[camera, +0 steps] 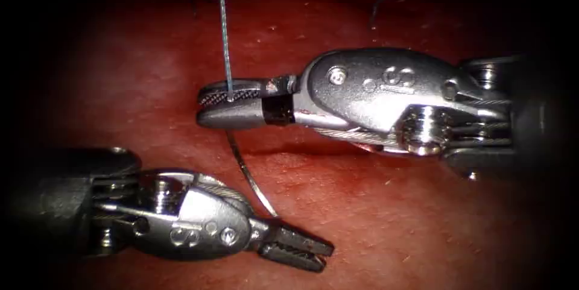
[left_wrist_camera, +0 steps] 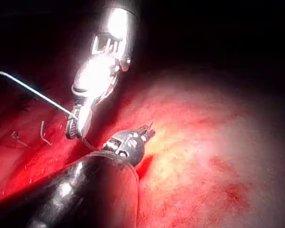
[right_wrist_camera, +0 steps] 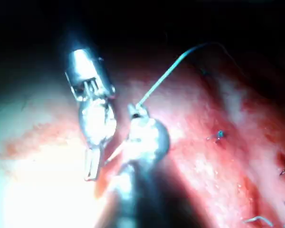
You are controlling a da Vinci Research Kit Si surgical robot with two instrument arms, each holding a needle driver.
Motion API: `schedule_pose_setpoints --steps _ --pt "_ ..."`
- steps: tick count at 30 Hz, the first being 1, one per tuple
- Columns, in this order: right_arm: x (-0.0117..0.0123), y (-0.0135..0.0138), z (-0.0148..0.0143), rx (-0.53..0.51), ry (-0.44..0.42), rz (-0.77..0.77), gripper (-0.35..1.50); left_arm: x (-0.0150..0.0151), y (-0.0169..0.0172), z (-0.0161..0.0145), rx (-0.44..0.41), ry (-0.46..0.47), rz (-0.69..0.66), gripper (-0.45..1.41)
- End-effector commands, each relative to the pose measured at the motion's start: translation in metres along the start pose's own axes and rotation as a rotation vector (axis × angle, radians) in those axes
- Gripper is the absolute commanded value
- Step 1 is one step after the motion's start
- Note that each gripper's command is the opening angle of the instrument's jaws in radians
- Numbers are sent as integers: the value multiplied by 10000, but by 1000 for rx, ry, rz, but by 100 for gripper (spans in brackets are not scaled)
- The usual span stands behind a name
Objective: Wound Closure
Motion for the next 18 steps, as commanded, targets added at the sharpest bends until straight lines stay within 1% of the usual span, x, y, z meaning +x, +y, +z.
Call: schedule_pose_setpoints --steps 1,5,6,7,8,9,10,13,15,18 --pt "-4 2 4 -16 -4 -5 -35 -2 -2 6 2 -2 2 -45" --pt "-2 3 -3 -67 -11 -10 -35 -1 -1 3 16 -13 2 -45" --pt "1 5 -7 -108 -28 -1 -35 0 0 3 41 -32 2 54" --pt "1 5 -7 -108 -28 -1 -35 0 0 3 41 -32 2 54" --pt "3 7 -9 -127 -35 4 -35 0 0 3 53 -42 1 74" --pt "5 8 -11 -146 -47 27 -35 0 0 3 71 -57 0 86" --pt "8 10 -14 -169 -68 53 -35 0 0 4 87 -70 -2 91" --pt "14 14 -23 -215 -123 99 -35 0 1 3 145 -95 48 100" --pt "15 16 -28 -233 -136 117 -35 1 2 2 188 -108 96 100" --pt "16 19 -37 -245 -137 149 -35 2 2 2 242 -134 124 98"
